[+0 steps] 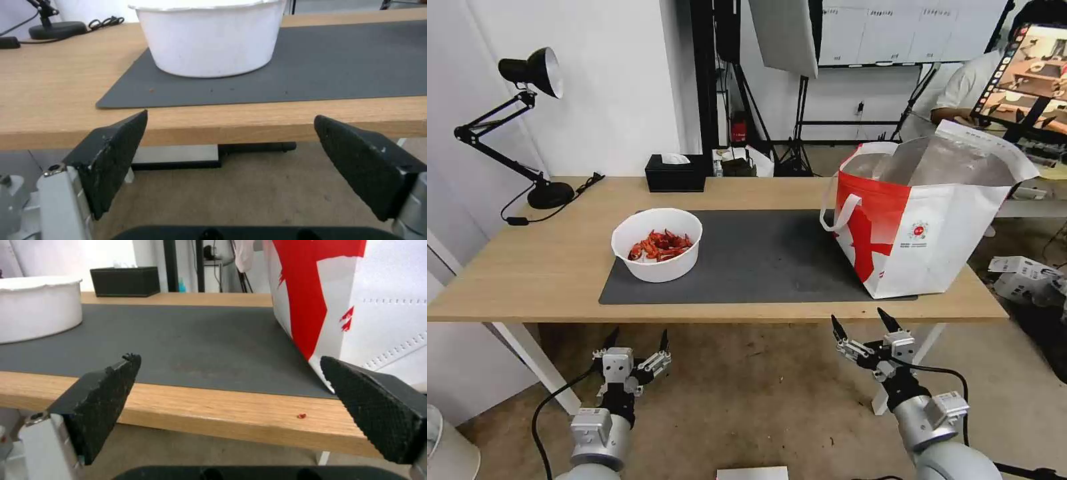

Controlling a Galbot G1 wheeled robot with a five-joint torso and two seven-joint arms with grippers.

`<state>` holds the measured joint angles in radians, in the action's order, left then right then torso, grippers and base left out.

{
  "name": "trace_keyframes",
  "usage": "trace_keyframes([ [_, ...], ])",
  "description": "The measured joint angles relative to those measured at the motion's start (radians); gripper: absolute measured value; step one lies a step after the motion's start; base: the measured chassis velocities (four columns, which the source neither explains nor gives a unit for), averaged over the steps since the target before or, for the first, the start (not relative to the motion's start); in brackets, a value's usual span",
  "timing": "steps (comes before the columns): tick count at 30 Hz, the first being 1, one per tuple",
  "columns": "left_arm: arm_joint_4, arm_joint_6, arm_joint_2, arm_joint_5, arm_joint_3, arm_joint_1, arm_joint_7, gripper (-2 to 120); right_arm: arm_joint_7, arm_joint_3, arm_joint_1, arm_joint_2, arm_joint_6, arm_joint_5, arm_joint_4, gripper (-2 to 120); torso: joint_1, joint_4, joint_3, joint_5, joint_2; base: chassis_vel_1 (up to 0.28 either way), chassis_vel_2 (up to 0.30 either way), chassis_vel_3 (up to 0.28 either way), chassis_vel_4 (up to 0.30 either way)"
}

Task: Pick up the trash from the table and place it into the takeout bag.

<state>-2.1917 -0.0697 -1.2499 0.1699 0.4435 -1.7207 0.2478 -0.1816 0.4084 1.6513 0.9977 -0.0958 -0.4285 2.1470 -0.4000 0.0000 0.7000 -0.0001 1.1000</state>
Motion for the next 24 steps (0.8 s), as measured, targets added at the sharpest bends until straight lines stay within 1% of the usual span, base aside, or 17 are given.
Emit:
trace_keyframes([
  [4,0.002,0.000,0.011,0.015,0.004,0.014,0.001,100,0.000,0.000,-0.001,-0.001,0.001,-0.001,0.000,100,0.000,0.0001,0.000,0.0000,0.000,0.000,0.000,0.000,0.000],
  [7,-0.001,-0.021,0.049,0.071,0.020,0.069,0.023,100,-0.001,0.000,-0.002,-0.001,0.002,-0.002,0.000,100,0.000,0.0000,0.000,0.0000,0.000,0.000,0.000,0.000,0.000],
  [9,-0.001,-0.027,0.058,0.084,0.024,0.080,0.027,100,0.000,-0.001,-0.002,-0.001,0.002,-0.002,0.000,100,0.000,0.0001,0.000,-0.0001,0.000,0.000,0.000,0.000,0.000],
  [11,-0.002,-0.058,0.095,0.154,0.039,0.137,0.047,100,-0.001,-0.001,-0.003,-0.002,0.002,-0.003,0.000,100,0.000,-0.0002,0.000,0.0000,0.000,0.000,0.000,0.000,0.000],
  [12,-0.002,-0.058,0.095,0.154,0.039,0.137,0.047,100,-0.001,-0.001,-0.003,-0.002,0.002,-0.003,0.000,100,0.000,-0.0002,0.000,0.0000,0.000,0.000,0.000,0.000,0.000],
  [13,-0.006,-0.073,0.110,0.188,0.050,0.154,0.057,100,-0.001,-0.001,-0.003,-0.002,0.002,-0.003,0.000,100,0.000,-0.0001,0.000,-0.0005,0.000,0.000,0.000,0.000,0.000],
  [14,-0.011,-0.095,0.140,0.244,0.062,0.181,0.077,100,-0.001,-0.001,-0.003,-0.002,0.002,-0.003,0.000,100,0.000,0.0003,0.000,0.0001,0.000,0.000,0.000,0.000,0.000],
  [15,-0.012,-0.110,0.155,0.271,0.065,0.199,0.088,100,-0.001,-0.001,-0.003,-0.002,0.002,-0.004,0.000,100,0.000,0.0002,0.000,0.0002,0.000,0.000,0.000,0.000,0.000],
  [16,-0.012,-0.110,0.155,0.271,0.065,0.199,0.088,100,-0.001,-0.001,-0.003,-0.002,0.002,-0.004,0.000,100,0.000,0.0002,0.000,0.0002,0.000,0.000,0.000,0.000,0.000],
  [18,-0.010,-0.163,0.212,0.365,0.066,0.266,0.122,100,-0.001,-0.001,-0.003,-0.002,0.003,-0.004,0.000,100,0.000,0.0000,0.000,-0.0003,0.000,0.000,0.000,0.000,0.000],
  [19,-0.009,-0.197,0.252,0.441,0.066,0.313,0.141,100,-0.001,-0.001,-0.003,-0.002,0.003,-0.004,0.000,100,0.000,-0.0001,0.000,0.0000,0.000,0.000,0.000,0.000,0.000],
  [20,-0.009,-0.197,0.252,0.441,0.066,0.313,0.141,100,-0.001,-0.001,-0.003,-0.002,0.003,-0.004,0.000,100,0.000,-0.0001,0.000,0.0000,0.000,0.000,0.000,0.000,0.000],
  [23,0.018,-0.294,0.354,0.665,0.051,0.471,0.189,100,-0.001,-0.001,-0.003,-0.002,0.003,-0.004,0.000,100,0.000,-0.0001,0.000,-0.0001,0.000,0.000,0.000,0.000,0.000],
  [24,0.018,-0.294,0.354,0.665,0.051,0.471,0.189,100,-0.001,-0.001,-0.003,-0.002,0.003,-0.004,0.000,100,0.000,-0.0001,0.000,-0.0001,0.000,0.000,0.000,0.000,0.000],
])
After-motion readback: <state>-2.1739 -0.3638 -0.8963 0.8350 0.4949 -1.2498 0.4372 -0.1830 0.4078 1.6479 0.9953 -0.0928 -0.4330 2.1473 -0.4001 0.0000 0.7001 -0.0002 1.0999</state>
